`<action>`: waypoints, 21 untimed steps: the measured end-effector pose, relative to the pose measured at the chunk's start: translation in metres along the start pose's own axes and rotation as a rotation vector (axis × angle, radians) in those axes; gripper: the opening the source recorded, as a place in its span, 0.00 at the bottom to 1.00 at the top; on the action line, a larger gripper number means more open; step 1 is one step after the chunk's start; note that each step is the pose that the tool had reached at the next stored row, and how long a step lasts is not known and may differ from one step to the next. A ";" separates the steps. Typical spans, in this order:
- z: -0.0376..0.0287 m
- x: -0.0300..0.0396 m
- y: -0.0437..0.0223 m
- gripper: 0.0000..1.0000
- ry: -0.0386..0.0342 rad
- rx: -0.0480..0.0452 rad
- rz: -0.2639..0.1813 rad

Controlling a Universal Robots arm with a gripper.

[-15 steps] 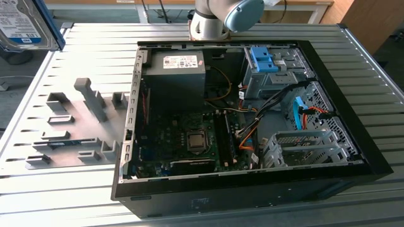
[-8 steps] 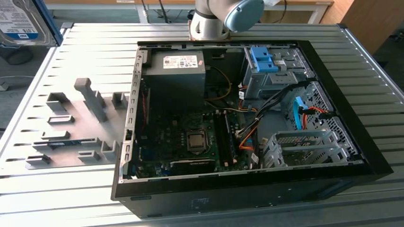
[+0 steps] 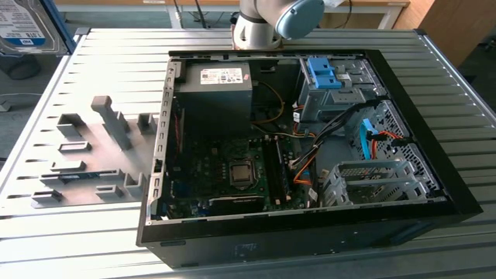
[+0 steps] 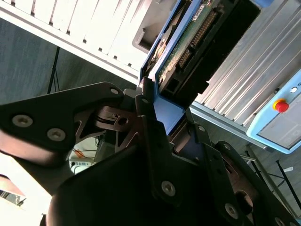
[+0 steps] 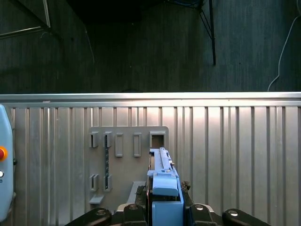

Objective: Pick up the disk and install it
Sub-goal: 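Pick up the disk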

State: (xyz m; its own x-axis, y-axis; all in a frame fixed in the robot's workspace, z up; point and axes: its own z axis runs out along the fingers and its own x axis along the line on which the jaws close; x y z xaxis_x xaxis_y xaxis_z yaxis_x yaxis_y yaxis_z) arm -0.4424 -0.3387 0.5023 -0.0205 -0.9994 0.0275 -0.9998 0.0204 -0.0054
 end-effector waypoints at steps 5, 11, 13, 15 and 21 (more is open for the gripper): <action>0.0000 0.0000 -0.0001 0.36 -0.0004 0.0000 0.000; 0.0000 0.0000 -0.0077 0.36 -0.0004 -0.0001 0.000; 0.0000 -0.0001 -0.0093 0.36 -0.0004 -0.0001 0.000; 0.0000 0.0003 -0.0099 0.36 -0.0004 -0.0001 0.000; 0.0002 0.0073 -0.0107 0.36 -0.0004 -0.0001 0.000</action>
State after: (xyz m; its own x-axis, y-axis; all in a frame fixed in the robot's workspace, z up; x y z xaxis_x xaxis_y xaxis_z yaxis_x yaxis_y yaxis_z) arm -0.4319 -0.3462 0.5023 -0.0205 -0.9994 0.0271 -0.9998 0.0203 -0.0053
